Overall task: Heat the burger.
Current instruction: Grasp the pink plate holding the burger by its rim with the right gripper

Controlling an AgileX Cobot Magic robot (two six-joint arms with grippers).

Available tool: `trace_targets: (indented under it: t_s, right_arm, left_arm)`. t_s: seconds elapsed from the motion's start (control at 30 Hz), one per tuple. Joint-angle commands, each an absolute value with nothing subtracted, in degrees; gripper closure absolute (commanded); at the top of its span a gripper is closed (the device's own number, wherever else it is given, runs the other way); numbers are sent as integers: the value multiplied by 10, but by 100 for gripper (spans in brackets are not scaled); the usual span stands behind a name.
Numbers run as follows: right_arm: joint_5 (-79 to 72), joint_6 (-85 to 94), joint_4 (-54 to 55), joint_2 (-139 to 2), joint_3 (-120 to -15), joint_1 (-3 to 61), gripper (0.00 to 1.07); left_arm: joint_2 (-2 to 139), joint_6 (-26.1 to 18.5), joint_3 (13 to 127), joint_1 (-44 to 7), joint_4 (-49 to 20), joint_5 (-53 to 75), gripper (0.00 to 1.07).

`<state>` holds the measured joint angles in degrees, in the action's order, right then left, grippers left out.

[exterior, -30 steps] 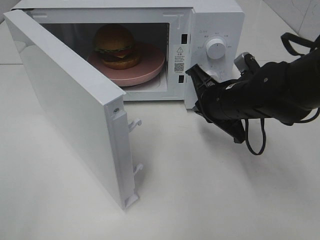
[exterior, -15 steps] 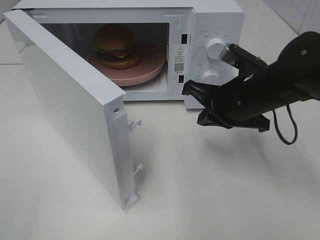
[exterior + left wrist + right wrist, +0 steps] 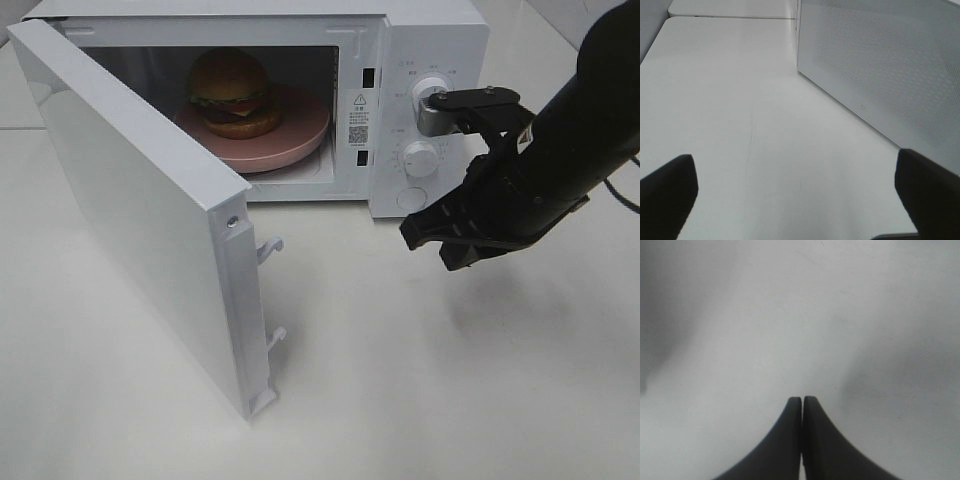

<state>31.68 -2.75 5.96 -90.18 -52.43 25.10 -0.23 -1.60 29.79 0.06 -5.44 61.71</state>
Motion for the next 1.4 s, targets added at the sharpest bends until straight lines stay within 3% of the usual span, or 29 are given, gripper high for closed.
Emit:
trace_targets:
  t_s: [0.03,0.73,0.97,1.23,1.3,1.33,1.4]
  right_arm:
    - [382,63,22,-895,-551,250,107]
    - [458,735,5,-895,-604,250,103]
    - [442,833,-29,-895,-604,251,99]
    - [413,839,-33,-895,-604,252,85]
    - [407,840,-33,-895,-604,258,73]
    - [407,840,-33,-895,-604,258,73]
    - [387,837,-33,-895,-604,274,57]
  left_arm:
    - [-5,-16,296,3,-57,614,7]
    - [-5,-16,296,3,-57,614,7]
    - [-5,-16,296,3,-57,614,7]
    - [-5,-16,296,3,-57,614,7]
    - [-5,-16,296,3,-57,614,7]
    - [-5,-16,296,3,-57,614,7]
    - [-5,-16,296,3,-57,614,7]
